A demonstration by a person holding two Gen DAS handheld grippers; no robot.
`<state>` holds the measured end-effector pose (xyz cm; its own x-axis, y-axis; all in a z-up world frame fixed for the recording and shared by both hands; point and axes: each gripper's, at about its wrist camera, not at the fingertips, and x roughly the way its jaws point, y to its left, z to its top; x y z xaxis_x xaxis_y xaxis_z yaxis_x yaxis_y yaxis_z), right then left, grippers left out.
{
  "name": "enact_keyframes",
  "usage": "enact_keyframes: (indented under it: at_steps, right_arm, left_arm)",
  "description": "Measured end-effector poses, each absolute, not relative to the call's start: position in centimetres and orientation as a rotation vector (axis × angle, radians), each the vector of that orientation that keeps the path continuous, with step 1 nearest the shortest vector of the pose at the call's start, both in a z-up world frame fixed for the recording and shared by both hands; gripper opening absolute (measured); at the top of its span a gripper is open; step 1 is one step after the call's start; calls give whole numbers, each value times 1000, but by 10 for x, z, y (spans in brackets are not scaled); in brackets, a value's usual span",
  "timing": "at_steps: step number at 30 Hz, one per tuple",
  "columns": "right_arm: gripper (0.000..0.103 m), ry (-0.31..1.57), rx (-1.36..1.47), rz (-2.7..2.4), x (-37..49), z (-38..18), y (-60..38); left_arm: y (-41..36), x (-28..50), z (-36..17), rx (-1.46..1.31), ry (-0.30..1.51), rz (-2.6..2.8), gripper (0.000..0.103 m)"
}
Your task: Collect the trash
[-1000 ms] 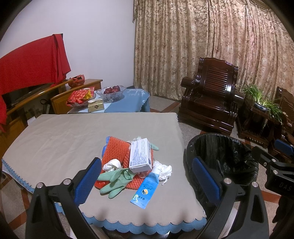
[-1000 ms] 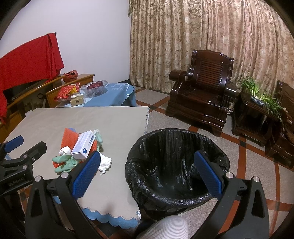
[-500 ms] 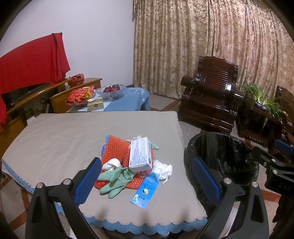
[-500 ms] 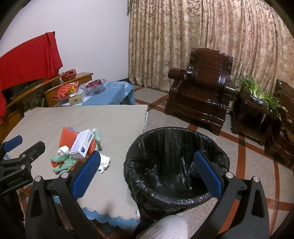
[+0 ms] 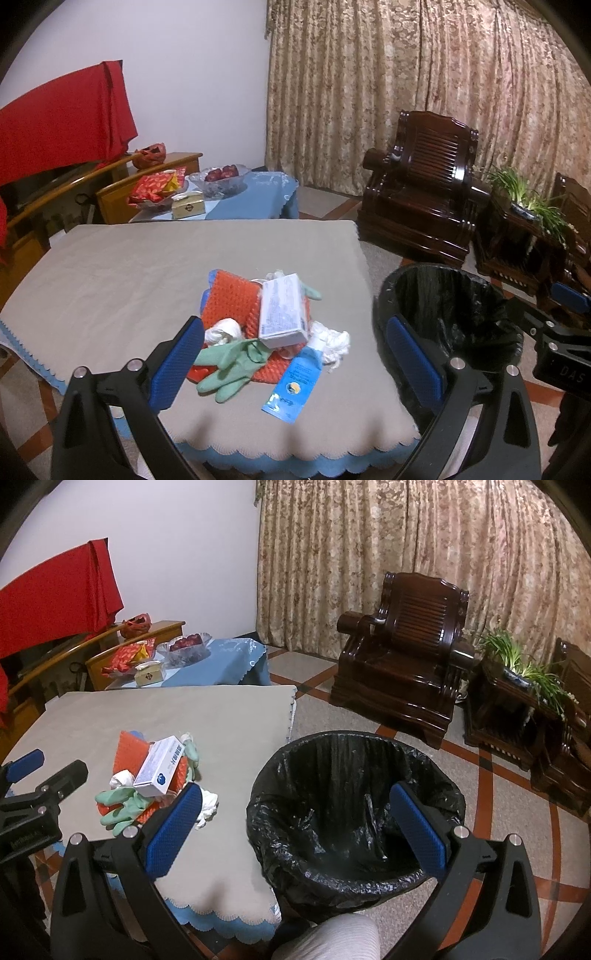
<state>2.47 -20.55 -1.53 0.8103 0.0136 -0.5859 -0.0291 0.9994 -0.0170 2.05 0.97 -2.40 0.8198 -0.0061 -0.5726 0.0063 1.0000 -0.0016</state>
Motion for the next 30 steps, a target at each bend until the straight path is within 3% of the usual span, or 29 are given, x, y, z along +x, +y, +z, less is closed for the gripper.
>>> enact_keyframes:
  at_steps: [13,30]
  right_arm:
    - [98,680,-52,27,70,-41,-167]
    - [94,754,-26,-37,129,-86,-191]
  left_arm:
    - [69,62,-58,-12,663,61,96]
    - [28,150,-125,6,828,-67,83]
